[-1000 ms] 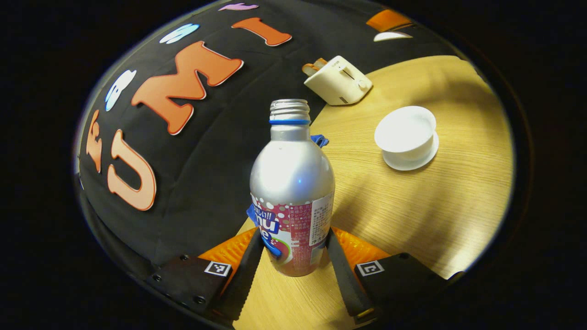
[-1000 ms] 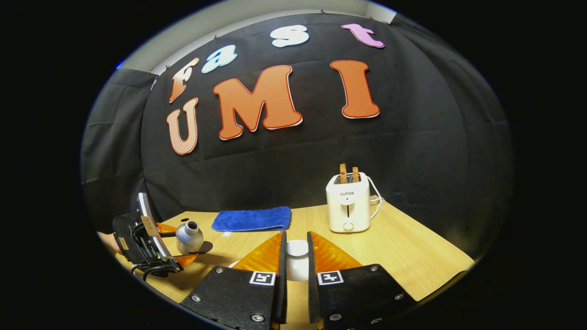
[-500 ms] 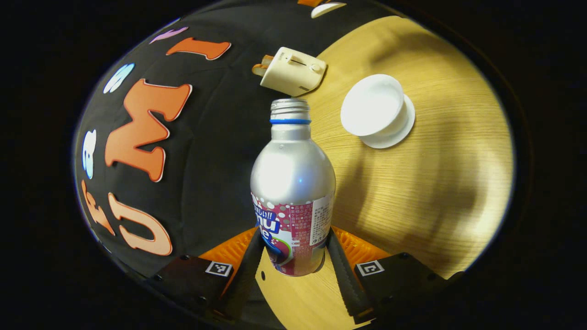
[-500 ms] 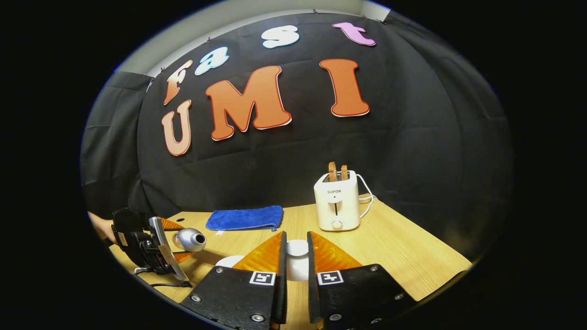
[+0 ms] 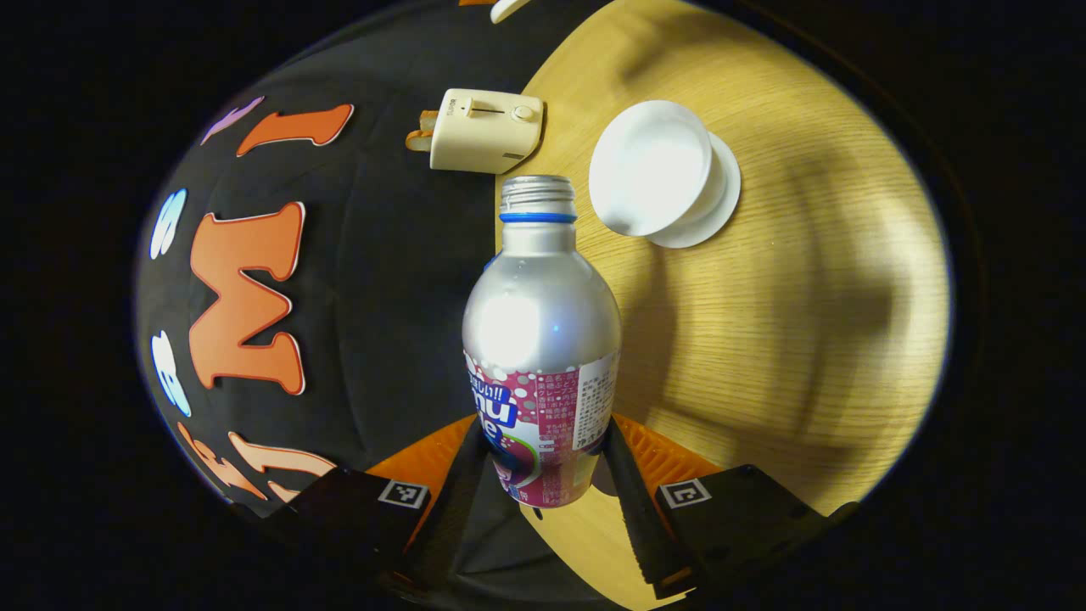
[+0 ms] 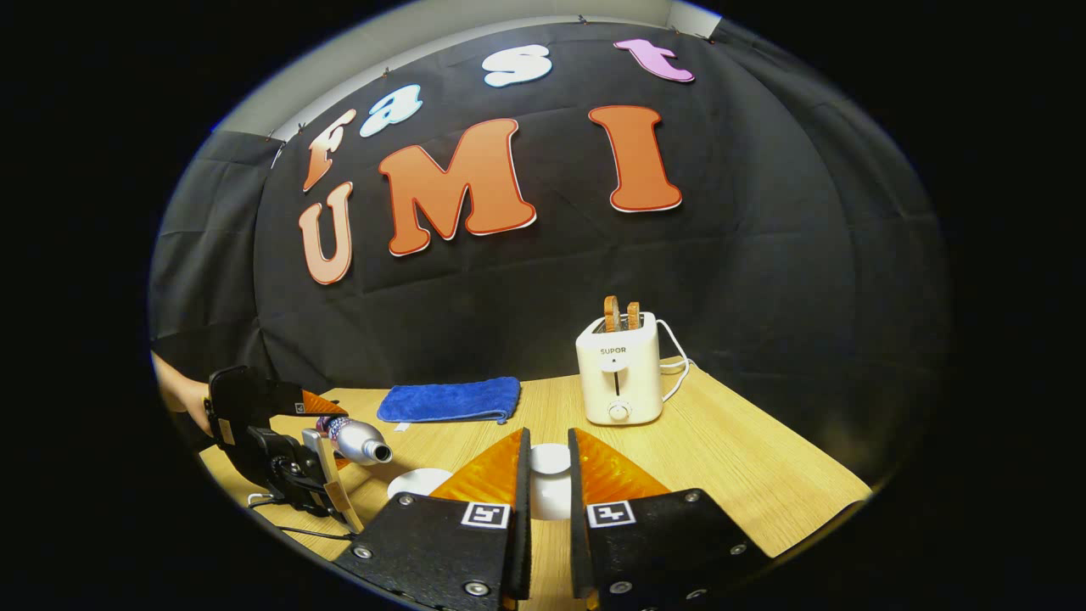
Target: Open the teacup lid with one hand, grasp the water bottle and pour water into the teacup with the other hand; after pouring, place the water bottle on the coaster and then close the teacup lid.
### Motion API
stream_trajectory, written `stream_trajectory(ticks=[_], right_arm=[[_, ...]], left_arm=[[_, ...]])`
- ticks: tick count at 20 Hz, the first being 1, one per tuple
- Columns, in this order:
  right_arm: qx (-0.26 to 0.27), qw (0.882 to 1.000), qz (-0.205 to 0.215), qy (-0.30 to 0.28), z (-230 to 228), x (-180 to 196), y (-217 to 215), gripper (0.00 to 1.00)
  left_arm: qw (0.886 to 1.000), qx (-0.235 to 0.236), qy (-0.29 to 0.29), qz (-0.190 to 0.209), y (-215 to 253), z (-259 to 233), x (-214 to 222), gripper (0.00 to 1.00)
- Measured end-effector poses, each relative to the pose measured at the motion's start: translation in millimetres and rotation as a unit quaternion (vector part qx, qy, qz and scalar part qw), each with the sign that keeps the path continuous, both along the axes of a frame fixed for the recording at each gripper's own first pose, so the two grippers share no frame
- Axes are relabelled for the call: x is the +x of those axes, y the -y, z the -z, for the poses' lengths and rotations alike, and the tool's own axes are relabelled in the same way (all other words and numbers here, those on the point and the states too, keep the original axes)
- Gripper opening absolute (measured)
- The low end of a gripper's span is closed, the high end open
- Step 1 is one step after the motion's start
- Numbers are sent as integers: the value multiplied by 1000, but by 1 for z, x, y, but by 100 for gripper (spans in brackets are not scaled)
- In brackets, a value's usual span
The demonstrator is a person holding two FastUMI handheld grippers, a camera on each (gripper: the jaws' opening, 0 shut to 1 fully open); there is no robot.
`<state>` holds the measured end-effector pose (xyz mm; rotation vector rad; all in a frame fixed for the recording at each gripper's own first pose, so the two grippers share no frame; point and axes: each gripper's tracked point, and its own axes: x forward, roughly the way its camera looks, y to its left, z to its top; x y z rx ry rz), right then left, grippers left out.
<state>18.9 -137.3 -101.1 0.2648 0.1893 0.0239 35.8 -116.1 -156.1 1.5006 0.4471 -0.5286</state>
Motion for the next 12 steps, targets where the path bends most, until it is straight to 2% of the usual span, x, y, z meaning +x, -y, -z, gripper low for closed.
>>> stream_trajectory(ticks=[12], right_arm=[[-13,1000,-7,-7,7,-1,2,19]], left_arm=[[994,101,15,49,0,-21,12,85]])
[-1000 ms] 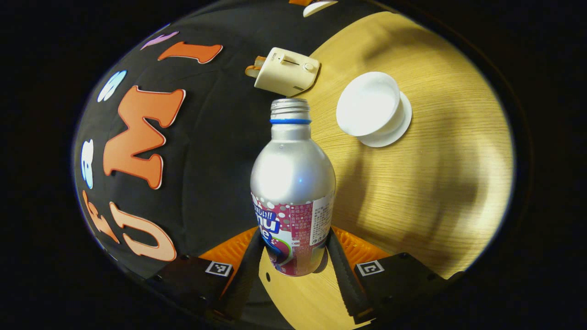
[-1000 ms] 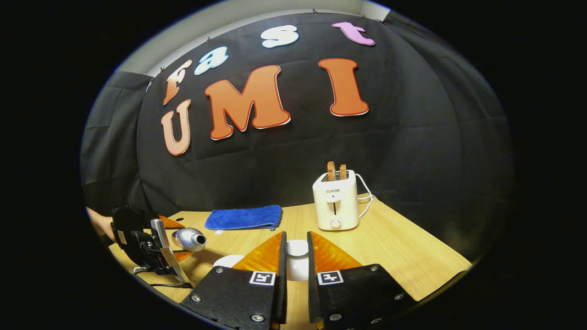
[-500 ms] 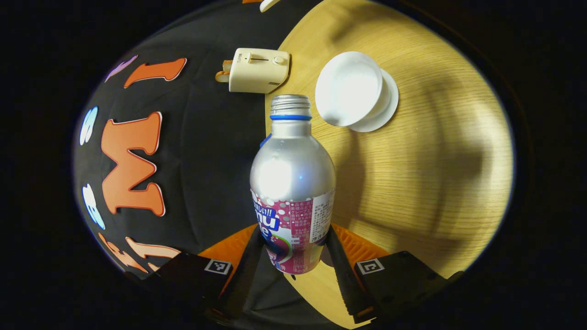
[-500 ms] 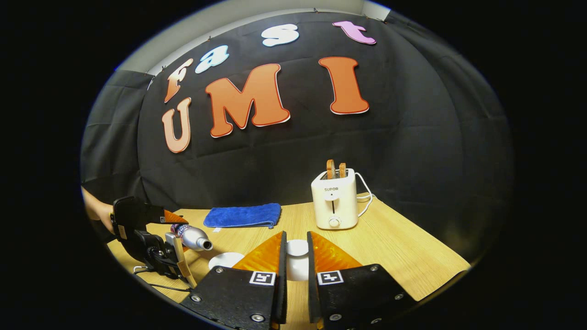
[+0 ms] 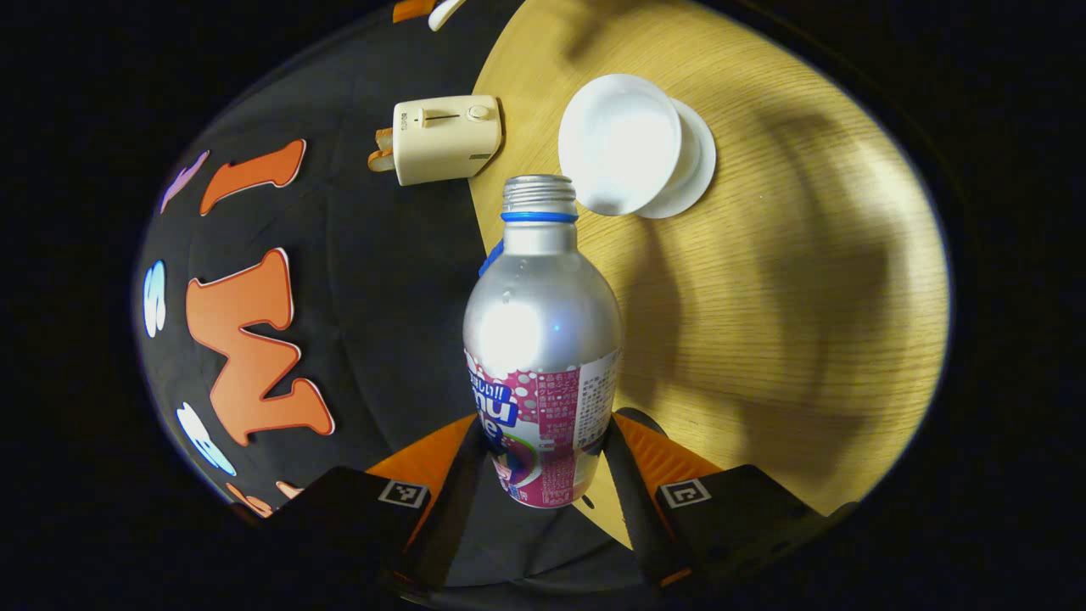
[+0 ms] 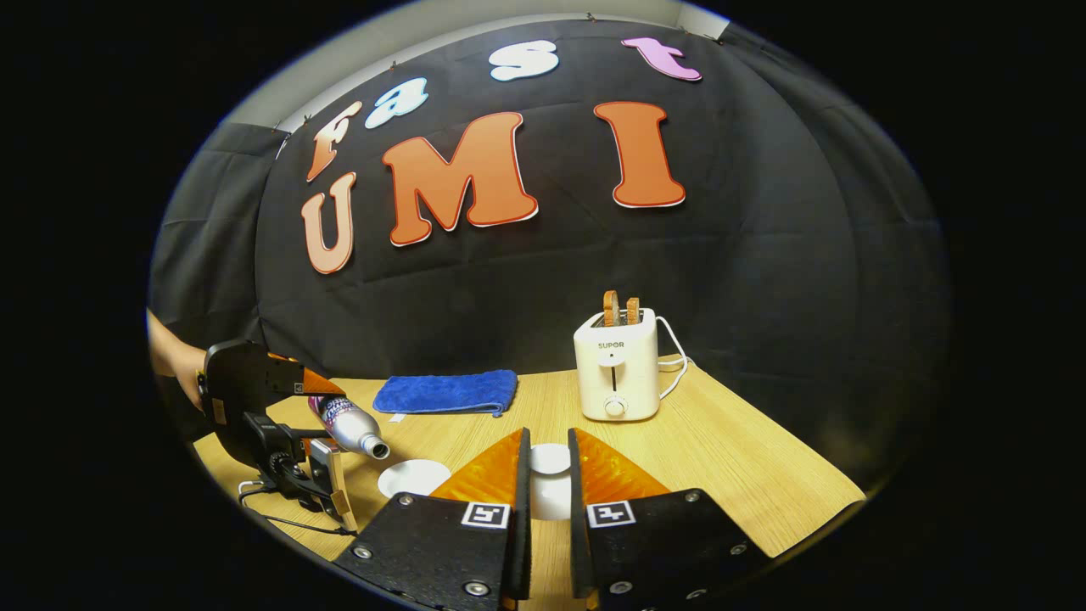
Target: Open the teacup lid with one hand, grasp the water bottle and pour water into the teacup with the other hand; after pouring, place the water bottle on the coaster and then close the teacup lid.
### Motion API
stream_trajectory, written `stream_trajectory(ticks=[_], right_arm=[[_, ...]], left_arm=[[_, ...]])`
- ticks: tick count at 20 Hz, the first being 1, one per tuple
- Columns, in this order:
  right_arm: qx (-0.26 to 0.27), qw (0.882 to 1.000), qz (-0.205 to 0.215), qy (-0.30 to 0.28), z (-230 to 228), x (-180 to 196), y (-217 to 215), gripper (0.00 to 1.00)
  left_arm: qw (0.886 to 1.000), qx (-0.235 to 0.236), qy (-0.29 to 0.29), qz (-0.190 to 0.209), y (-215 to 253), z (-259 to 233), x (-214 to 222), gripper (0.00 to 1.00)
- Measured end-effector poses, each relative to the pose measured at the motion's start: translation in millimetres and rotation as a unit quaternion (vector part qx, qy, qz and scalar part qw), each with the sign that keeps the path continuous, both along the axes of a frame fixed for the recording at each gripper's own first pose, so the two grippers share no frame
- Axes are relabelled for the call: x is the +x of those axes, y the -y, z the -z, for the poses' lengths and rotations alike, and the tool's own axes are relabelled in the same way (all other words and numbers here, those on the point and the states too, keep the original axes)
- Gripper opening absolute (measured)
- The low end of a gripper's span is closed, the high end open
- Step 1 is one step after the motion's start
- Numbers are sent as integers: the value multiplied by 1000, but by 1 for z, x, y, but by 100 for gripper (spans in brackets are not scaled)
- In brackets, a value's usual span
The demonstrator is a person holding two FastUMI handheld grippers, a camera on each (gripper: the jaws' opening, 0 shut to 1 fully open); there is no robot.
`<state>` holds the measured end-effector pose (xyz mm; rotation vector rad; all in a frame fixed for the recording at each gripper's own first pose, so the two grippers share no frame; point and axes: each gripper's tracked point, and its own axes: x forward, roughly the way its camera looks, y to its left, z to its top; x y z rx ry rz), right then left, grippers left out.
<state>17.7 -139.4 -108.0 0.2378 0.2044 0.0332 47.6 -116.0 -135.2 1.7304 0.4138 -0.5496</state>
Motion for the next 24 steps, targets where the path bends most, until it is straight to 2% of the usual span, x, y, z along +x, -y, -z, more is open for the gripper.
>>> stream_trajectory(ticks=[10,24], right_arm=[[-3,1000,-3,4,-3,-4,3,19],[-15,1000,-22,4,-3,-4,-7,19]], left_arm=[[997,74,11,36,2,-18,7,84],[988,134,40,61,4,-36,15,84]])
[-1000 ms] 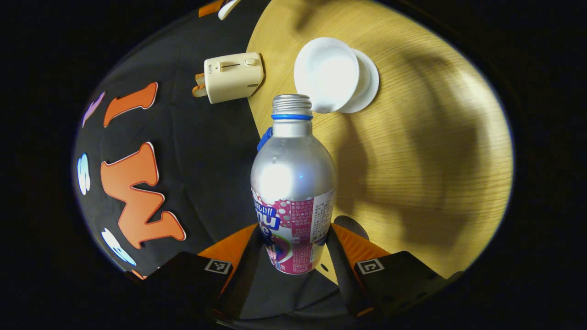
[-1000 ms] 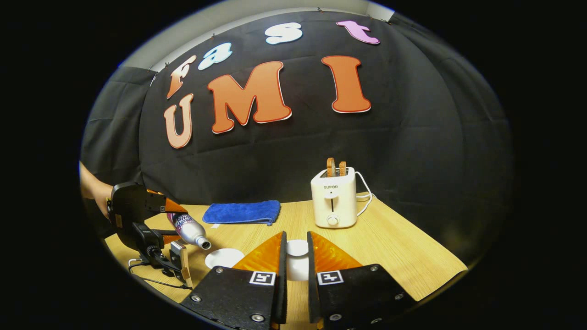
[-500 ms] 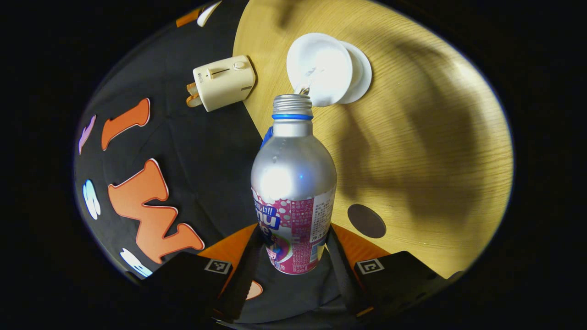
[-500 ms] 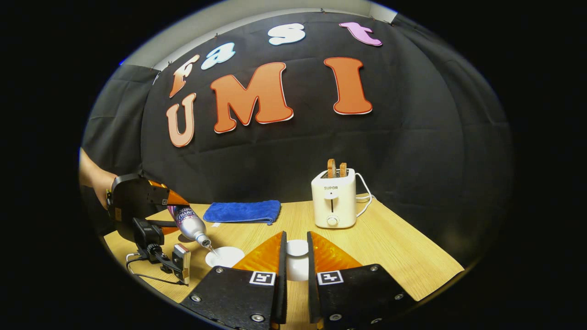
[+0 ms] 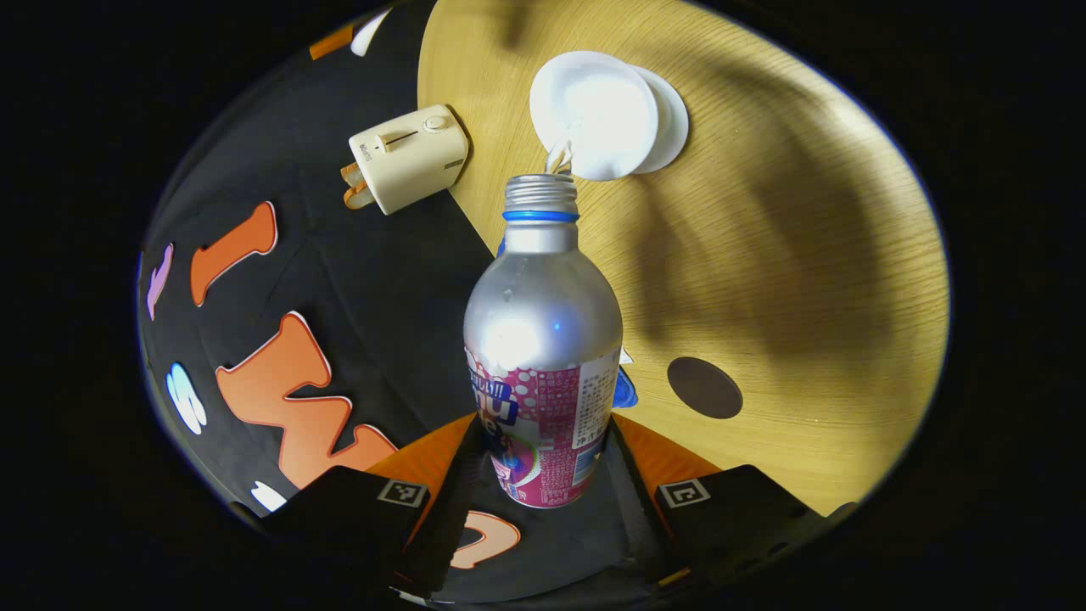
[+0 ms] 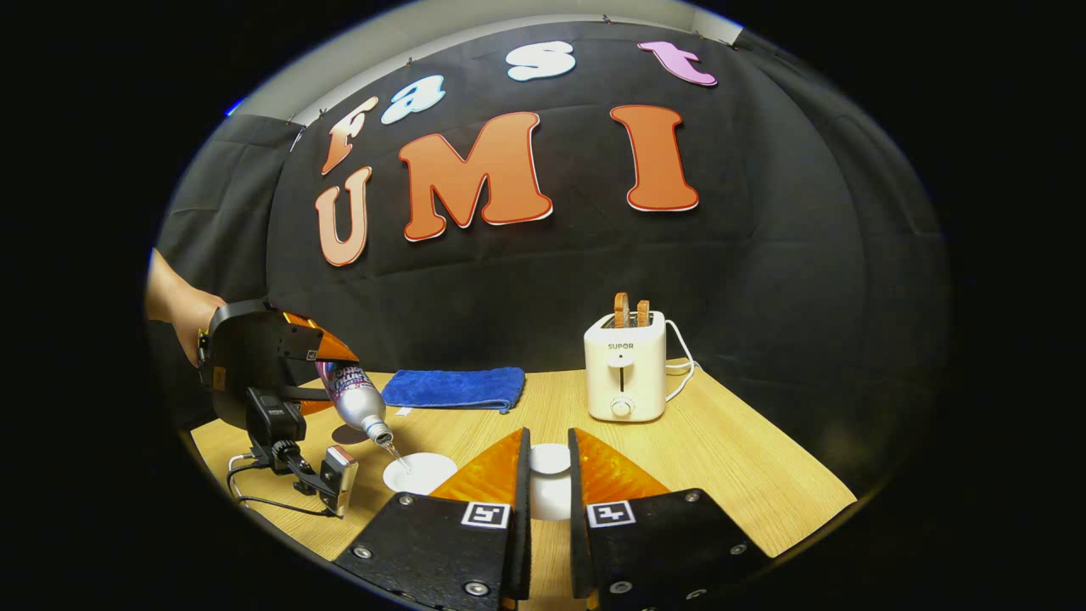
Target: Open the teacup lid with one hand, grasp the water bottle and pour water into the teacup with the other hand; after pouring, place the water bottle on the coaster and then close the teacup lid.
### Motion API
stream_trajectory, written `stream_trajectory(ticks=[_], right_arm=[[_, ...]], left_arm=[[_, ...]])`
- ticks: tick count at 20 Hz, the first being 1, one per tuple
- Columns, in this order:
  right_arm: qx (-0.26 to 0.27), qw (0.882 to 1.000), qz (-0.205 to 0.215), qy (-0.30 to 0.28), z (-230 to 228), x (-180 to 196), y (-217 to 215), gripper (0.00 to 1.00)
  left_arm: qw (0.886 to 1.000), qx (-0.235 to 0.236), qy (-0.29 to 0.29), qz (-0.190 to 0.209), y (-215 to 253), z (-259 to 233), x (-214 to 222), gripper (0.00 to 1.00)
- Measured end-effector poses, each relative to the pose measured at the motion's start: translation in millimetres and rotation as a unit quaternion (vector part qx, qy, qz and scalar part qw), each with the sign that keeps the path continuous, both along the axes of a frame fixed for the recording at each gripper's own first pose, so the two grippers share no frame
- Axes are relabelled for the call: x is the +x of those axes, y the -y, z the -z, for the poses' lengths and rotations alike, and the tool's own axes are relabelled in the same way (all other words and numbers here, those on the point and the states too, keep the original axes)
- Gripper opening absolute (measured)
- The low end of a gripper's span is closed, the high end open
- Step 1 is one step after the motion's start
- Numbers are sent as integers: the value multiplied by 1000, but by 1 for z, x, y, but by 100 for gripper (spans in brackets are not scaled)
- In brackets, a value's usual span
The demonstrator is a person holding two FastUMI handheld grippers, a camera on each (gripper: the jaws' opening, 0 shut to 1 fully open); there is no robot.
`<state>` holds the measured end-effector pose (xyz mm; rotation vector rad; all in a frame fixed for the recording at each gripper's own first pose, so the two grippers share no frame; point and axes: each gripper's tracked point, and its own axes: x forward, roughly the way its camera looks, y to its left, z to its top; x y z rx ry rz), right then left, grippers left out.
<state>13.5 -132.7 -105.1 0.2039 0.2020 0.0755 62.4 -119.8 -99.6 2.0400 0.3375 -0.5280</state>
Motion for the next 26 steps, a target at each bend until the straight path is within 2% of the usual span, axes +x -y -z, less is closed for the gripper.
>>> stream_trajectory(ticks=[6,16,26], right_arm=[[-4,1000,-5,-1,1,1,-1,19],[-7,1000,-18,-1,2,2,-4,19],[-7,1000,-27,-3,2,4,-5,19]], left_arm=[[1000,25,6,7,4,-7,0,84],[995,73,39,52,24,-32,12,84],[990,107,50,76,33,-38,10,84]])
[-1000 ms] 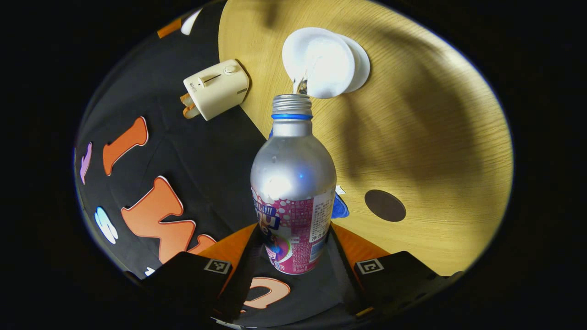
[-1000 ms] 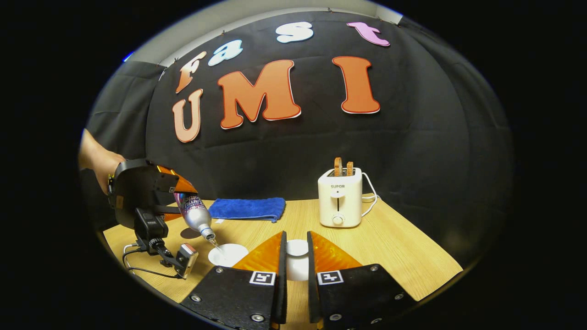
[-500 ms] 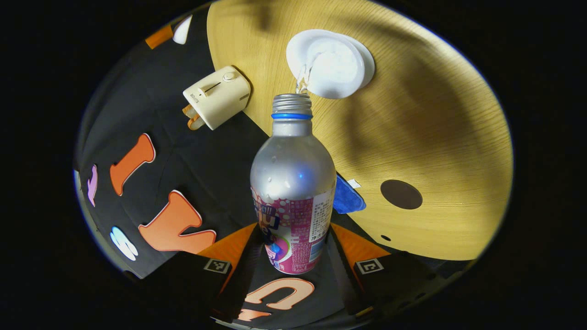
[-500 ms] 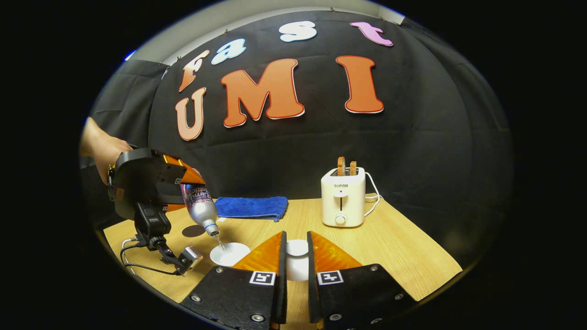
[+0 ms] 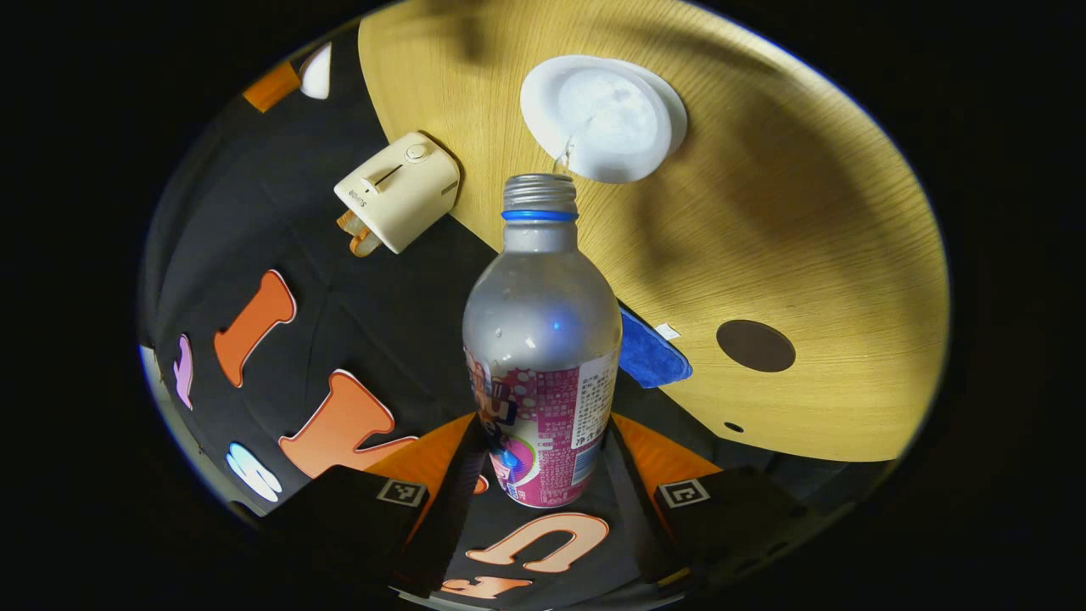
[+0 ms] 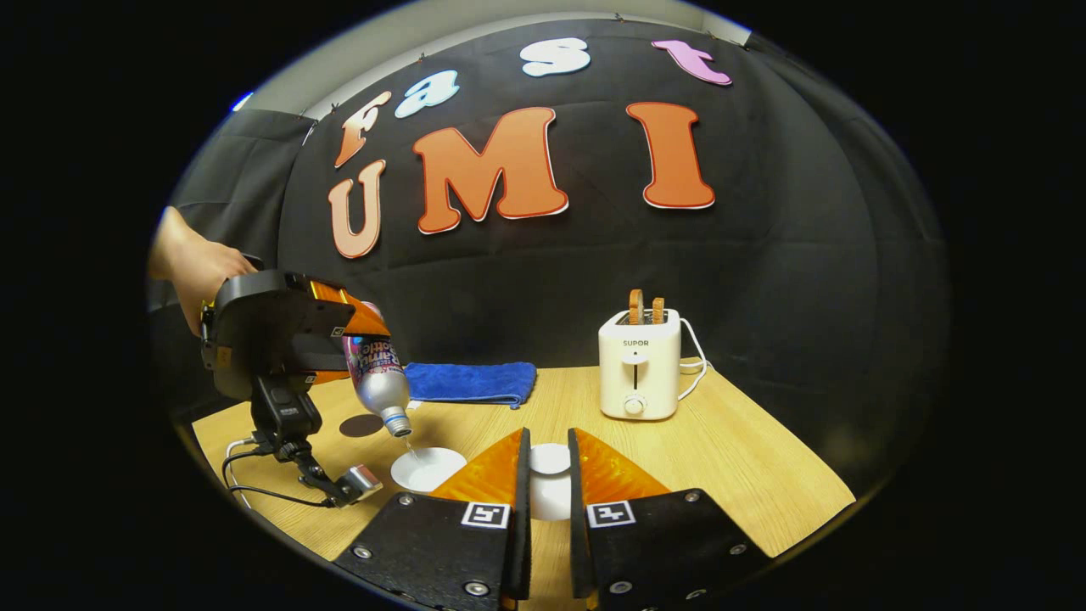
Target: Open the teacup lid with one hand, grasp the water bottle and pour water into the teacup with the other hand; after pouring, place the water bottle on the coaster and then close the teacup lid.
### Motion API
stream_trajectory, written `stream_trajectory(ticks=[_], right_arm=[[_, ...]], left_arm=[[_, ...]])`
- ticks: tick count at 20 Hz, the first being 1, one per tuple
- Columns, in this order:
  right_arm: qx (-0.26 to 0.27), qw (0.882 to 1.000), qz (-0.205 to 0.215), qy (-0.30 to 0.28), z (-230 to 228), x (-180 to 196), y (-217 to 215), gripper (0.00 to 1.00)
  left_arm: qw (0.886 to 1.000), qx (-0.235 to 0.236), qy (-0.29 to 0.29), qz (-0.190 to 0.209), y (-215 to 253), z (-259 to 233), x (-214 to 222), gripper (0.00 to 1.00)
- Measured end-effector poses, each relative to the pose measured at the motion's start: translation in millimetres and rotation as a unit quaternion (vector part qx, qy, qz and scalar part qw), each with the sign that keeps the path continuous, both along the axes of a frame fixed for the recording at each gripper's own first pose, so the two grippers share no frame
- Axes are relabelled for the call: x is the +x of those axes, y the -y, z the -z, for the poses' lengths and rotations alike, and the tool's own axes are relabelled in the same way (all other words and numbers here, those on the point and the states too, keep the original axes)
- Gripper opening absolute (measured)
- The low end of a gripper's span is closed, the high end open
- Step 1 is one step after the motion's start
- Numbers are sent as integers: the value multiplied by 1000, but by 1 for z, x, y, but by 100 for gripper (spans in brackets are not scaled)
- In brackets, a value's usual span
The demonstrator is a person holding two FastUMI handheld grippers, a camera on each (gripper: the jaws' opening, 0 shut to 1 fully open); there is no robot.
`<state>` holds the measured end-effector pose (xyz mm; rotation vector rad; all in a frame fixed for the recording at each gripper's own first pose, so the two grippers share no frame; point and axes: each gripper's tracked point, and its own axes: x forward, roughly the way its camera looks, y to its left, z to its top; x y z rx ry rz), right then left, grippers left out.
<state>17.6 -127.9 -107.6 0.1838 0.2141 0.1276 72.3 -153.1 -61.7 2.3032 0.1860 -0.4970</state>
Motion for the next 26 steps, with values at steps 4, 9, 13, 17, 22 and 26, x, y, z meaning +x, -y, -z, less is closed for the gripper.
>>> stream_trajectory(ticks=[4,9,13,17,22,26], right_arm=[[1,1000,-3,-3,0,1,-1,19],[6,1000,-6,-7,0,2,-3,19],[10,1000,-3,-13,-3,9,-13,19],[7,1000,-1,-23,-5,14,-23,19],[-7,1000,-14,-18,-19,25,-55,19],[-27,999,-33,-15,-26,32,-86,19]], left_arm=[[998,-46,-28,-24,-7,16,1,84],[988,-130,-51,-62,-25,43,-5,83],[966,-236,-63,-80,-28,58,-10,83],[933,-345,-55,-86,-29,50,-13,82],[870,-482,-40,-99,-40,30,-7,82],[796,-592,-23,-126,-60,23,4,80]])
